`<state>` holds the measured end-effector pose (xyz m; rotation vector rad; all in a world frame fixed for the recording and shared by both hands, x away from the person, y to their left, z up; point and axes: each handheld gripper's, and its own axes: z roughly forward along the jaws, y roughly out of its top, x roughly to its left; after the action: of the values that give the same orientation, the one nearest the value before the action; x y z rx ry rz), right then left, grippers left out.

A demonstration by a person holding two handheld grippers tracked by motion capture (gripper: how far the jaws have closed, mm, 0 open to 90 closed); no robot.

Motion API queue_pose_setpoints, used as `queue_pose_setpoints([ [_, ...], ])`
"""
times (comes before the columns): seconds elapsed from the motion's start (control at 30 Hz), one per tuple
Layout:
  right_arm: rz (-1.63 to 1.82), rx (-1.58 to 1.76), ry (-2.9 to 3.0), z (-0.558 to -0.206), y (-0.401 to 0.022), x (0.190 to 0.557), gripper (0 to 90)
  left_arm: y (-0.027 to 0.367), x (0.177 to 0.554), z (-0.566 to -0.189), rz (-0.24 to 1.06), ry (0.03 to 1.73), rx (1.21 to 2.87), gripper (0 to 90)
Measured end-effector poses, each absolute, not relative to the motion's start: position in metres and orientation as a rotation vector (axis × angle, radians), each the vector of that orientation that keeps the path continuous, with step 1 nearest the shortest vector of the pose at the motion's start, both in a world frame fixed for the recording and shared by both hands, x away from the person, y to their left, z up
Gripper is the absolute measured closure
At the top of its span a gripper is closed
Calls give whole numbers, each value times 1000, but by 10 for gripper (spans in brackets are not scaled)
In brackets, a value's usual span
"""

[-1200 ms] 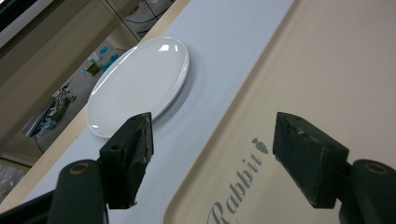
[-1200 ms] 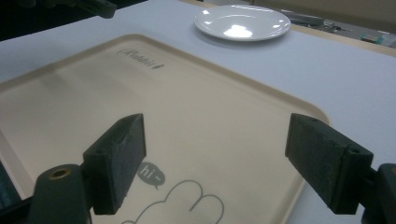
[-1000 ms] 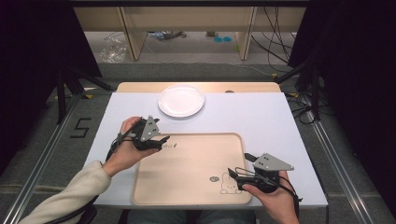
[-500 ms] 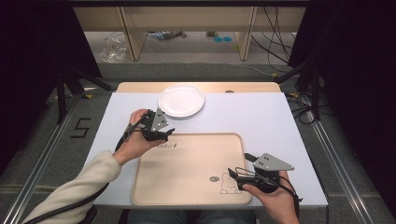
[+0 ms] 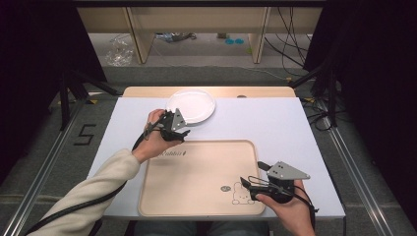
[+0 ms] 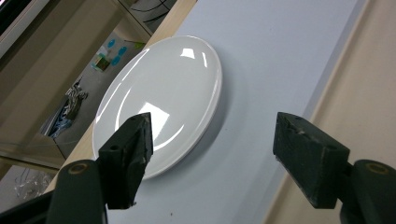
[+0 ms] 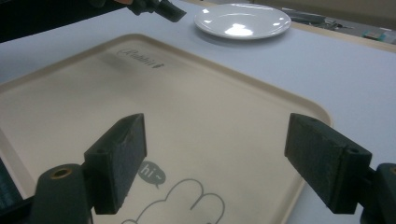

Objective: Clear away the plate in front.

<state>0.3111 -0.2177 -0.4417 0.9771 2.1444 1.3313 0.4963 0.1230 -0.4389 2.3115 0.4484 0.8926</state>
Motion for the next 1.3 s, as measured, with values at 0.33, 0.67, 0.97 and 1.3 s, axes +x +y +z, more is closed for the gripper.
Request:
queue_pose_setpoints([
  [0.33,1358,992,2151,-442,-217,311,219,110,515,-447,902,439,2344,288],
  [0.67,1348,975,2138,-443,-217,312,219,107,533,-456,931,441,2397,300],
  [0.97,1323,986,2152,-441,-219,310,219,100,546,-462,971,426,2448,313],
  [1.3,1335,982,2147,-442,-218,311,219,93,555,-468,977,392,2501,316],
])
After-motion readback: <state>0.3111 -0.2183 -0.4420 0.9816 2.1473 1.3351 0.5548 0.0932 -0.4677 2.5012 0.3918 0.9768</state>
